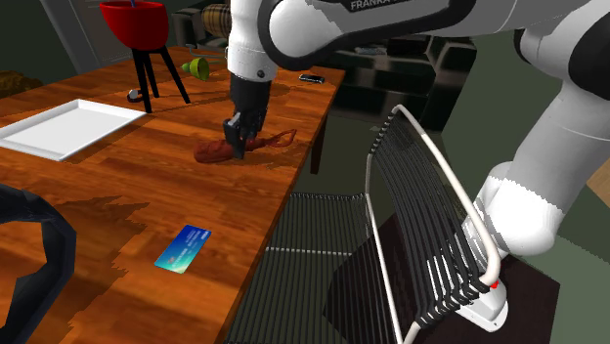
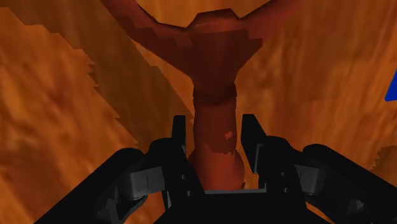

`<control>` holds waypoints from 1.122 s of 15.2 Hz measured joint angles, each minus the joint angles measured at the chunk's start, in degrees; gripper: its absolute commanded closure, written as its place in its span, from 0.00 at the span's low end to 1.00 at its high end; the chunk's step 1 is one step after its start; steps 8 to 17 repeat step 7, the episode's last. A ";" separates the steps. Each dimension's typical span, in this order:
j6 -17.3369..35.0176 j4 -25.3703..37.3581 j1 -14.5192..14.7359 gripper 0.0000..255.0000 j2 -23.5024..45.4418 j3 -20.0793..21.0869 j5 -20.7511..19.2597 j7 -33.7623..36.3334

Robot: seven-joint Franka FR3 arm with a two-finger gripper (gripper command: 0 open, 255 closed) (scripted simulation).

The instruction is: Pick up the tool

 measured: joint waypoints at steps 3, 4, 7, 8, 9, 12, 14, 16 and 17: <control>-2.32 2.12 -0.05 1.00 -0.20 -0.05 -0.01 0.14; -2.96 2.84 -0.03 1.00 -0.13 -0.03 -0.07 0.26; -4.99 4.89 -0.01 1.00 -0.13 -0.01 -0.15 0.51; -4.99 4.89 -0.01 1.00 -0.13 -0.01 -0.15 0.51; -4.99 4.89 -0.01 1.00 -0.13 -0.01 -0.15 0.51; -4.99 4.89 -0.01 1.00 -0.13 -0.01 -0.15 0.51; -4.99 4.89 -0.01 1.00 -0.13 -0.01 -0.15 0.51; -4.99 4.89 -0.01 1.00 -0.13 -0.01 -0.15 0.51; -4.99 4.89 -0.01 1.00 -0.13 -0.01 -0.15 0.51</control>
